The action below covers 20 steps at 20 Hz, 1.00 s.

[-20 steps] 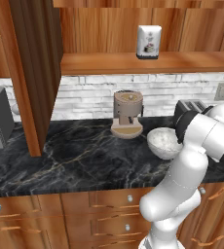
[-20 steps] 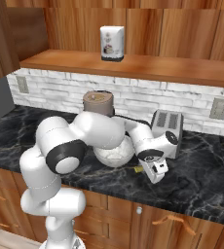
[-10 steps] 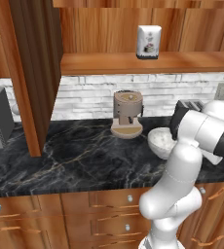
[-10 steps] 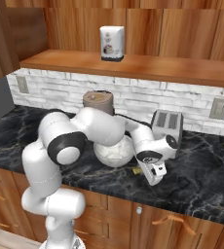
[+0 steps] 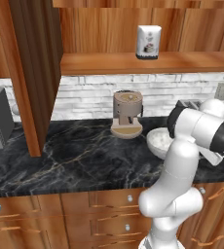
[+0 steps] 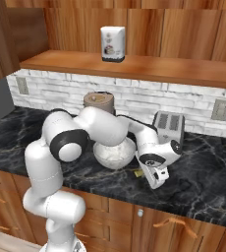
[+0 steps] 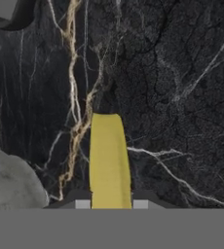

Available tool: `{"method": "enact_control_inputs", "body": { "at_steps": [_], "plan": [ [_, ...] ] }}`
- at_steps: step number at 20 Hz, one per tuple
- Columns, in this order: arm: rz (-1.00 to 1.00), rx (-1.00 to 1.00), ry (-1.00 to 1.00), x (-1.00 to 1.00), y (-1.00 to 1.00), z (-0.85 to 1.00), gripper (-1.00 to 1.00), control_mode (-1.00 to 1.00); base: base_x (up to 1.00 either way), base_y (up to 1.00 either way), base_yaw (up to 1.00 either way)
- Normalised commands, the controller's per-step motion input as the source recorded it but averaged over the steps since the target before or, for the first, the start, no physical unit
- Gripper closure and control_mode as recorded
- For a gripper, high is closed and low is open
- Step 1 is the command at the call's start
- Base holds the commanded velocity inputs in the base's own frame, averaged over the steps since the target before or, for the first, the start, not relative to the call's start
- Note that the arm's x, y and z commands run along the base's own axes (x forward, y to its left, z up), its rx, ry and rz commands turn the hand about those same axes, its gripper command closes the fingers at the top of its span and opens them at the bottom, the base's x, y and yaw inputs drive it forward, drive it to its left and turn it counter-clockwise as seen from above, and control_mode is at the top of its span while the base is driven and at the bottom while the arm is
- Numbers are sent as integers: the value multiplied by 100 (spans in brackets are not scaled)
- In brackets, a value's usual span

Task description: Pick the egg and butter from the fridge and place them by the bowl for mixing.

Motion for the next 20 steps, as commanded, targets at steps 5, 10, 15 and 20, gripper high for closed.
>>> {"method": "enact_control_inputs", "body": {
  "at_steps": [5,10,15,20],
  "plan": [
    [2,3,-2,0,15,-8,-100,-100,0,0,0],
    [0,6,0,-1,4,0,-100,-100,0,0,0],
    [0,11,0,-7,2,20,-100,-100,0,0,0],
    [0,4,1,-24,2,47,-100,-100,0,0,0]
  ]
}}
